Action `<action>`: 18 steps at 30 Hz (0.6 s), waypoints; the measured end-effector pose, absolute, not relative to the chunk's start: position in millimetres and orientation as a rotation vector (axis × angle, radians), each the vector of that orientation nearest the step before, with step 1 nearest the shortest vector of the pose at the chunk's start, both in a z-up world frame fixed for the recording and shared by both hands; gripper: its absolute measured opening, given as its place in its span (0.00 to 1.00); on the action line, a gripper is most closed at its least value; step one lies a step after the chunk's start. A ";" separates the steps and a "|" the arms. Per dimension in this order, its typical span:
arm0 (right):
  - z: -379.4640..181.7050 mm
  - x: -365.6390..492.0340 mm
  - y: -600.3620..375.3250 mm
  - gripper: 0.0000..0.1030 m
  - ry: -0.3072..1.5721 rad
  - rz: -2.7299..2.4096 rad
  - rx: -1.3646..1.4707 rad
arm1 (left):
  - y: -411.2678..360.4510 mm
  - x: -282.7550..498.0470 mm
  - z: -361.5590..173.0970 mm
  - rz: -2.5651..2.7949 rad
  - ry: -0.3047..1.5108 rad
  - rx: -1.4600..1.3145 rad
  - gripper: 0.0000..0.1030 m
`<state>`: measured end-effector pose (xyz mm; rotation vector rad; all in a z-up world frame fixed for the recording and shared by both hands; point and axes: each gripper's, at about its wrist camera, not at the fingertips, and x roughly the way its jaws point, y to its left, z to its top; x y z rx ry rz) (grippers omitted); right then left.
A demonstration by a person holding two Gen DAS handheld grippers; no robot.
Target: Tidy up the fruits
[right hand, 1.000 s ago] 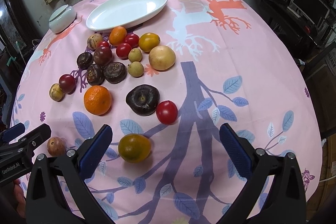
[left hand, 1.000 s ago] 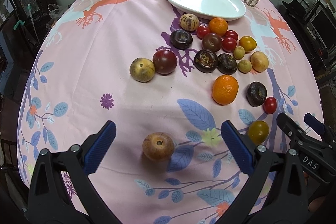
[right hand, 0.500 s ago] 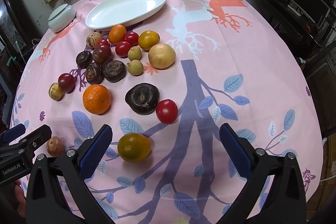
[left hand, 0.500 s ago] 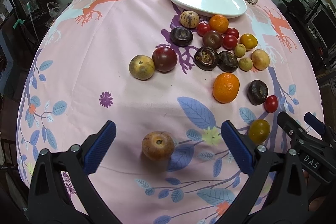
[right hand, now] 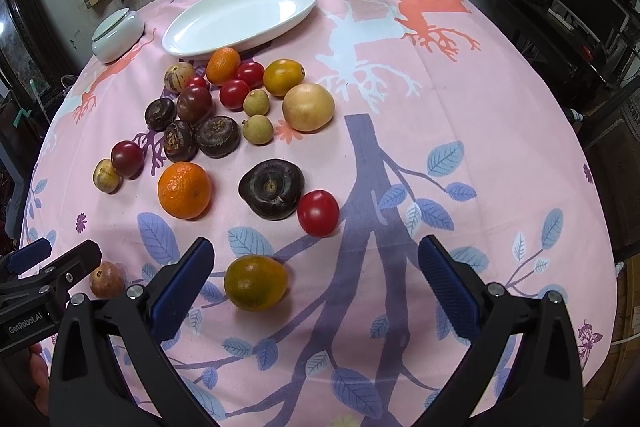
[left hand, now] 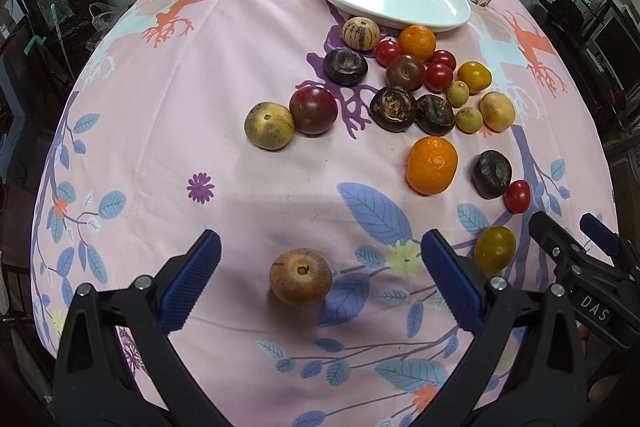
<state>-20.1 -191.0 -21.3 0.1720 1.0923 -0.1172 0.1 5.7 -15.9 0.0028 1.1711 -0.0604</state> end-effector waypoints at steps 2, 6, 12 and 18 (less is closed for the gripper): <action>-21.4 -20.3 -191.2 0.99 1.093 -0.117 0.173 | 5.3 0.1 -16.1 -0.061 1.171 0.004 0.98; -22.0 -20.2 -191.1 0.99 1.095 -0.117 0.174 | 4.4 -0.2 -17.5 -0.062 1.172 0.004 0.98; -24.1 -20.5 -190.5 0.99 1.098 -0.116 0.174 | 4.0 -0.6 -19.1 -0.064 1.177 0.001 0.98; -23.8 -22.4 -192.1 0.99 1.067 -0.118 0.168 | 19.3 4.4 -26.3 -0.124 1.132 -0.036 0.98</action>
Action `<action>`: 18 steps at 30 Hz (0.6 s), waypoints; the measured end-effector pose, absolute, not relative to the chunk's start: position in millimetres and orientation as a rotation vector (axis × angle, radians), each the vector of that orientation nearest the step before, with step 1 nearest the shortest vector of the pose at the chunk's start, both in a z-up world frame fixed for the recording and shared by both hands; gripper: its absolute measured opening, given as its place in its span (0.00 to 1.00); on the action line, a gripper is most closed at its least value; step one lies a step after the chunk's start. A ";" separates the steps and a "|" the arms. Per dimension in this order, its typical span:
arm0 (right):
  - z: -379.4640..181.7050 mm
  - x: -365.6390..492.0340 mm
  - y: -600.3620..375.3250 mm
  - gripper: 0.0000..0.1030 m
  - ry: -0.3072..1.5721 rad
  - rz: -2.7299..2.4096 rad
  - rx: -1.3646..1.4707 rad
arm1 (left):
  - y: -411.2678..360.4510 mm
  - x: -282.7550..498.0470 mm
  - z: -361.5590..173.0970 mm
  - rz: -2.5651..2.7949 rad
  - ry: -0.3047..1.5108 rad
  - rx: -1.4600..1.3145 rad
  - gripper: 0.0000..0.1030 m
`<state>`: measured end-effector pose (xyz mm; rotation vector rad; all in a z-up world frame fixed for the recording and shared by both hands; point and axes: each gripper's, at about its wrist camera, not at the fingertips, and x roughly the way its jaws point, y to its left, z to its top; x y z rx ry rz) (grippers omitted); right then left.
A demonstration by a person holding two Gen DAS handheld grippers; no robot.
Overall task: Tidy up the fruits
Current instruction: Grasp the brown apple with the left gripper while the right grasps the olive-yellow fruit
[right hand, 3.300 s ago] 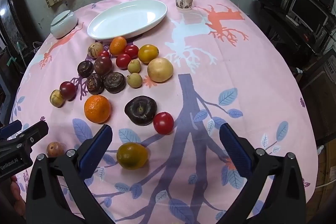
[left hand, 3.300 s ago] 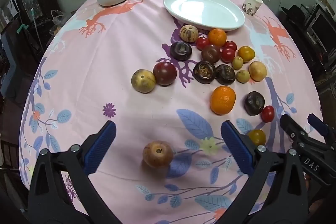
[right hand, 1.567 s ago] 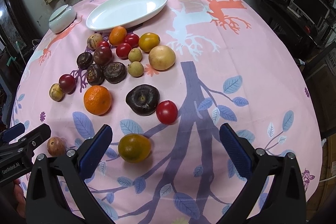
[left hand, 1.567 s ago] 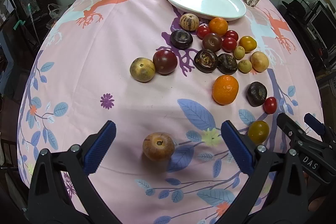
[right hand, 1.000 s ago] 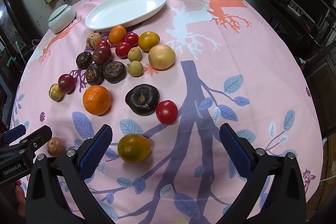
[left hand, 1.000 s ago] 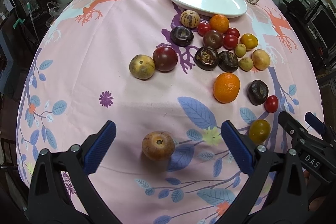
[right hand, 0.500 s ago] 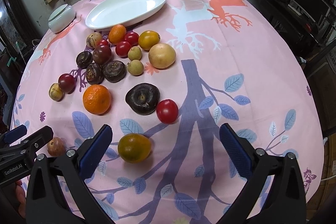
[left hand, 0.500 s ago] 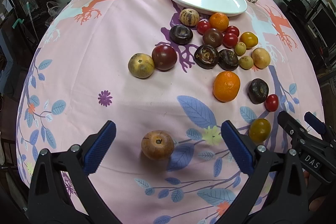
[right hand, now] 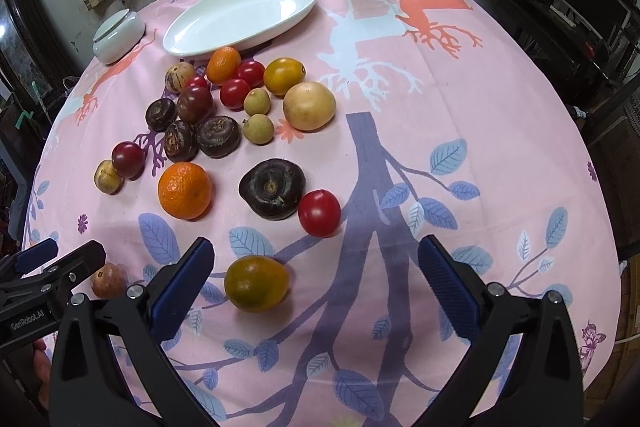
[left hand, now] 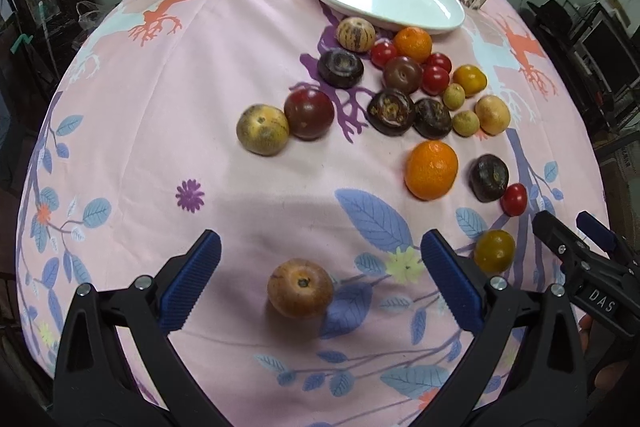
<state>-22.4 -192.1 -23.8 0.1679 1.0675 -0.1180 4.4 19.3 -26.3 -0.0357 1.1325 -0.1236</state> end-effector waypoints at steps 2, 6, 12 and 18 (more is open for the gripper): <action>-24.8 -24.0 -190.3 0.99 1.049 -0.106 0.119 | 24.6 6.3 -28.1 -0.119 1.117 -0.034 0.98; -37.2 -22.6 -195.2 0.99 1.089 -0.073 0.119 | 34.1 6.9 -40.4 -0.095 1.169 -0.061 0.98; -46.0 -19.7 -207.2 0.99 1.122 -0.060 0.138 | 38.7 -6.2 -60.0 -0.148 1.291 -0.091 0.98; -51.8 -22.2 -208.2 0.99 1.148 -0.004 0.101 | 43.3 -9.1 -61.6 -0.120 1.287 -0.086 0.98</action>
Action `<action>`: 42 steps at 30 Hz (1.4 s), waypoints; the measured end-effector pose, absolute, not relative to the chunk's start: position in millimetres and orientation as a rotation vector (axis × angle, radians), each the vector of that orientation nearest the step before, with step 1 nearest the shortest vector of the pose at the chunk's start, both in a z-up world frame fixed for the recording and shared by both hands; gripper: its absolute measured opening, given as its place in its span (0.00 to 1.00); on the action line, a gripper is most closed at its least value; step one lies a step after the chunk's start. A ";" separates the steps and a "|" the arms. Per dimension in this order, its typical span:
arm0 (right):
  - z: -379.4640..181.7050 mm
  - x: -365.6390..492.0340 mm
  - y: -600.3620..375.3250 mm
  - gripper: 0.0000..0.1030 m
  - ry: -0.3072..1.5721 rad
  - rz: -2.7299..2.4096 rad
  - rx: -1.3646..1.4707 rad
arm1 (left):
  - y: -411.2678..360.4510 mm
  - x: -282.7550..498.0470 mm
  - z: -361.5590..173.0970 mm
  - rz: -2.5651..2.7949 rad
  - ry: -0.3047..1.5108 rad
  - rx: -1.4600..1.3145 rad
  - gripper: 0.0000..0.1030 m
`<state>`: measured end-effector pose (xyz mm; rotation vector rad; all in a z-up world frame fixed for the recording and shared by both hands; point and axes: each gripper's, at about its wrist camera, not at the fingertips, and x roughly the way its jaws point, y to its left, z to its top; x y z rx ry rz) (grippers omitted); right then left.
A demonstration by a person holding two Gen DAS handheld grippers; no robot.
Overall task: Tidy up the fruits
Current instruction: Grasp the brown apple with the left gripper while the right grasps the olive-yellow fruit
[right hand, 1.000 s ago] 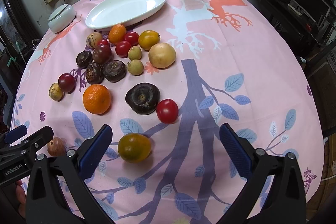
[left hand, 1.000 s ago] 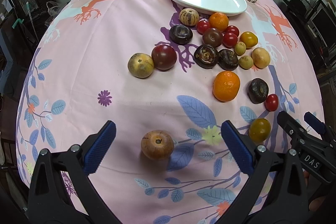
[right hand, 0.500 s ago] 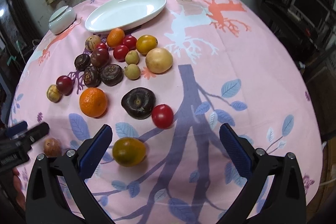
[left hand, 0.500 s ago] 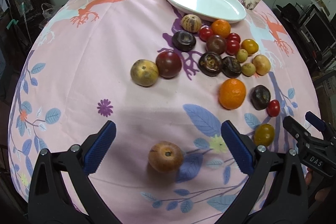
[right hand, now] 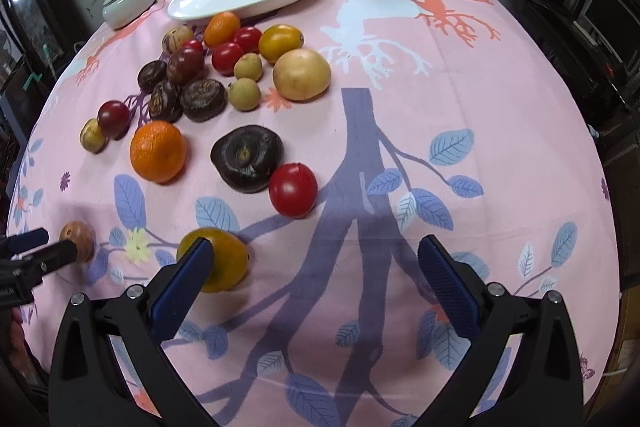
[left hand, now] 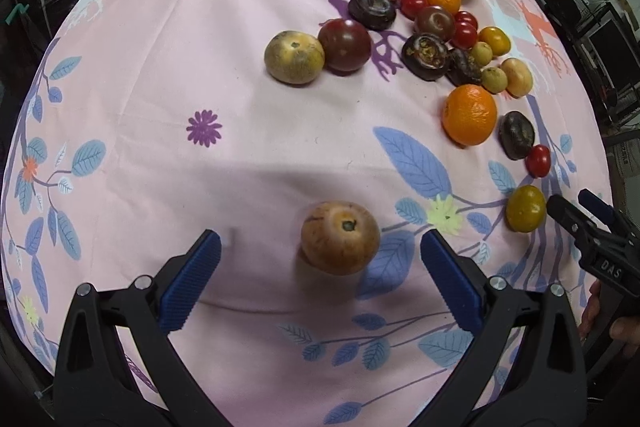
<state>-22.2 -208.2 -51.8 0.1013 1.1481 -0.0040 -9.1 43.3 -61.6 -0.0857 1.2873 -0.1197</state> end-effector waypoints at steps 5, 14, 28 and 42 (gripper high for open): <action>-51.1 -15.3 -205.9 0.99 1.151 0.031 0.090 | 43.7 -8.7 -73.7 -0.098 1.359 -0.092 0.98; -44.5 -12.2 -200.5 0.99 1.138 0.075 0.065 | 35.8 -10.8 -67.2 -0.156 1.315 -0.069 0.39; -44.8 -26.5 -167.3 0.61 1.233 0.275 0.062 | 33.2 -2.4 -70.0 -0.199 1.295 -0.073 0.39; -61.8 -8.2 -159.0 0.39 1.277 0.216 0.083 | 26.5 -0.4 -69.5 -0.213 1.266 -0.031 0.38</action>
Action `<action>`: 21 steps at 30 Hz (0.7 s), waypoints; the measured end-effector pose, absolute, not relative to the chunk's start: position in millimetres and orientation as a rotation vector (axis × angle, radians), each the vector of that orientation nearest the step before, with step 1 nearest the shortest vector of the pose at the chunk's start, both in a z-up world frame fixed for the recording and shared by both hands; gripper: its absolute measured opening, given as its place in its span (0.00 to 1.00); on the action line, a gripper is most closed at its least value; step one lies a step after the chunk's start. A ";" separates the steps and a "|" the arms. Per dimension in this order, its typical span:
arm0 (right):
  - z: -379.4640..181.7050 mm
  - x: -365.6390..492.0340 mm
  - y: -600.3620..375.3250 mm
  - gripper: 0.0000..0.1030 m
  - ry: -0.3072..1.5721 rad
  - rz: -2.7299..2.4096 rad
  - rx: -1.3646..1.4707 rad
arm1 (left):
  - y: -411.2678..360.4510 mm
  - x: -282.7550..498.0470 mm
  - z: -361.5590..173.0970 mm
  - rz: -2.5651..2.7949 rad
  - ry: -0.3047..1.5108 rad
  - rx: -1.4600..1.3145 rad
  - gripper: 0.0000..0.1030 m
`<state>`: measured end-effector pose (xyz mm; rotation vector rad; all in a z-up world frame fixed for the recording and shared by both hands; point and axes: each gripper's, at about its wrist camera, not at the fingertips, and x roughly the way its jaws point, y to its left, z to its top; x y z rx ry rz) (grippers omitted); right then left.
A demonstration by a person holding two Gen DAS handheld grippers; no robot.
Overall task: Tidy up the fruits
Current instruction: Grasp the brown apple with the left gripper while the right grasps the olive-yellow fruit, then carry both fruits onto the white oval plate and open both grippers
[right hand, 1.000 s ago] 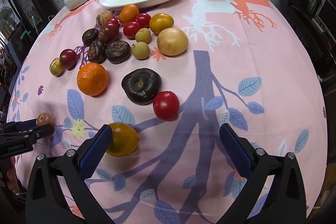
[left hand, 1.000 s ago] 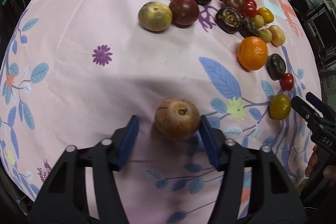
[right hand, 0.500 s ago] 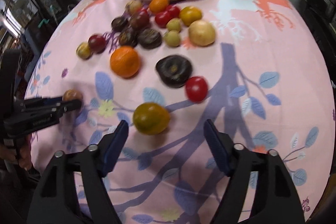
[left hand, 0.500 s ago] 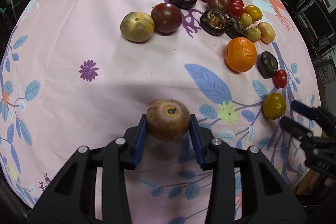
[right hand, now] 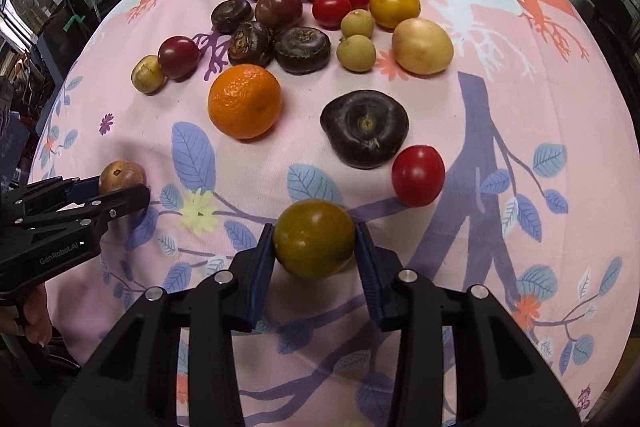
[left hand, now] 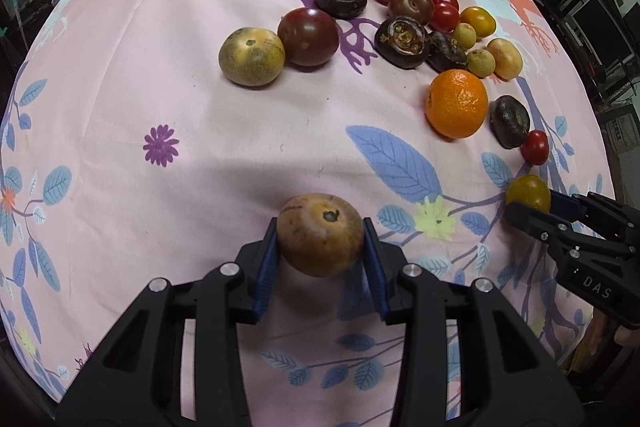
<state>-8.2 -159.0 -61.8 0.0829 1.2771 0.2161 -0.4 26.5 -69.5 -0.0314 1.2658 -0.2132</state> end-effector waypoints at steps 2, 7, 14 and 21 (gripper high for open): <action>-58.0 -10.0 -163.7 0.39 1.275 0.228 0.121 | 23.4 -0.9 -60.1 -0.223 1.228 -0.012 0.38; -39.9 -13.0 -173.9 0.39 1.246 0.248 0.179 | 19.7 5.9 -30.6 -0.251 1.142 -0.015 0.38; -2.4 11.7 -192.4 0.39 1.144 0.248 0.257 | 12.4 42.8 0.2 -0.280 1.068 0.013 0.38; 30.3 76.8 -207.8 0.39 1.021 0.230 0.266 | -11.1 111.3 23.0 -0.316 0.990 0.026 0.38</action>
